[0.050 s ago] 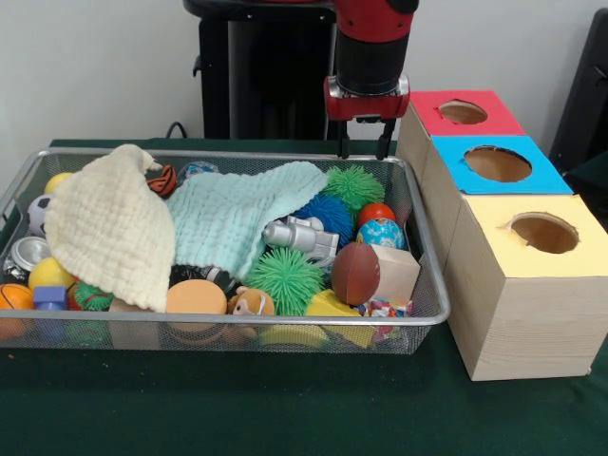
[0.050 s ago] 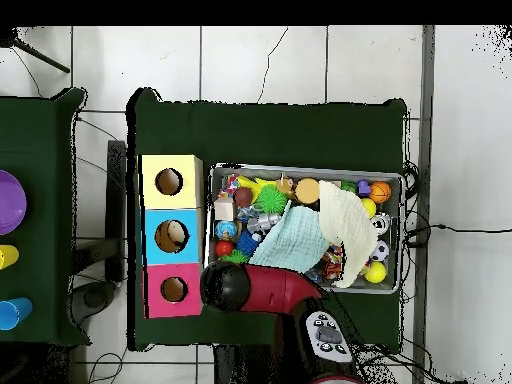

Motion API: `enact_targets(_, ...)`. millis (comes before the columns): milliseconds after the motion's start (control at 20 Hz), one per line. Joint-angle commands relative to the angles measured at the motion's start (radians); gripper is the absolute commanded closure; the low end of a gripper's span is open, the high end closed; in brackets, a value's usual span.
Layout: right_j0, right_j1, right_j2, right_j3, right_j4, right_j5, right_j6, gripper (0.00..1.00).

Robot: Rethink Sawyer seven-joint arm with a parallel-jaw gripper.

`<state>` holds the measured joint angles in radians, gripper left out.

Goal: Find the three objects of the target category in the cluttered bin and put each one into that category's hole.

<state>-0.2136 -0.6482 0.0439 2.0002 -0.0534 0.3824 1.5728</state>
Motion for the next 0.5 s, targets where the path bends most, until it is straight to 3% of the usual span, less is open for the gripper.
enact_targets(50, -0.003, 0.007, 0.058, -0.021, -0.034, -0.081, 0.111, 0.0)
enact_targets(300, 0.014, -0.102, 0.041, 0.061, -0.032, -0.063, 0.131, 0.0)
enact_targets(500, 0.008, -0.13, 0.043, 0.111, -0.033, -0.102, 0.145, 0.0)
